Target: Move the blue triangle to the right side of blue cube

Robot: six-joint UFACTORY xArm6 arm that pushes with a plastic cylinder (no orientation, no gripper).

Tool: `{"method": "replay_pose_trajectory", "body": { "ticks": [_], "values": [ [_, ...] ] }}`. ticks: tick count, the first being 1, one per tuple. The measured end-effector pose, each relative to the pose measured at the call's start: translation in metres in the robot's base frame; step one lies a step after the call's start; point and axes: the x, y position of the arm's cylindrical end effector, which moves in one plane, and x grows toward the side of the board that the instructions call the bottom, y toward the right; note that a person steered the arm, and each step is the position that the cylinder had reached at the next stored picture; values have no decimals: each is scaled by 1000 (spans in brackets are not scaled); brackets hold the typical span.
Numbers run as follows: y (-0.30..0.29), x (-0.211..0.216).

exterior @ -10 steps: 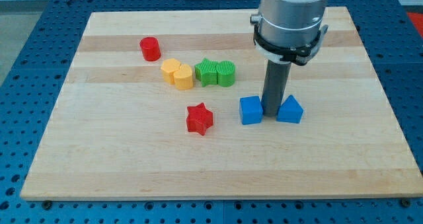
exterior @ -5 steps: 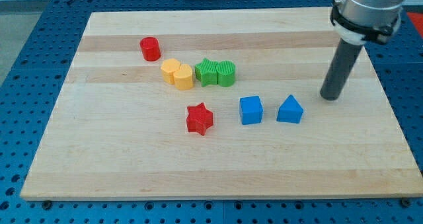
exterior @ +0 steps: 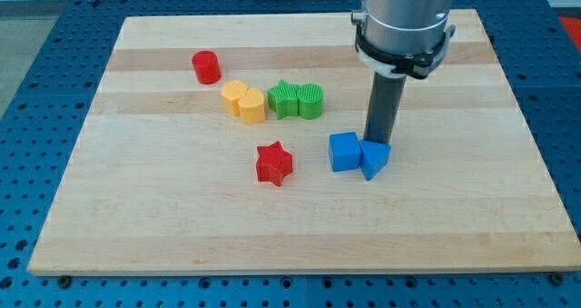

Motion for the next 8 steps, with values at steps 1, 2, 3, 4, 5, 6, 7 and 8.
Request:
{"method": "replay_pose_trajectory", "body": {
  "ticks": [1, 2, 3, 4, 5, 6, 7, 8],
  "values": [
    [67, -5],
    [121, 17],
    [123, 60],
    [101, 73],
    [65, 68],
    [41, 54],
    [36, 43],
    [36, 39]
  ]
}}
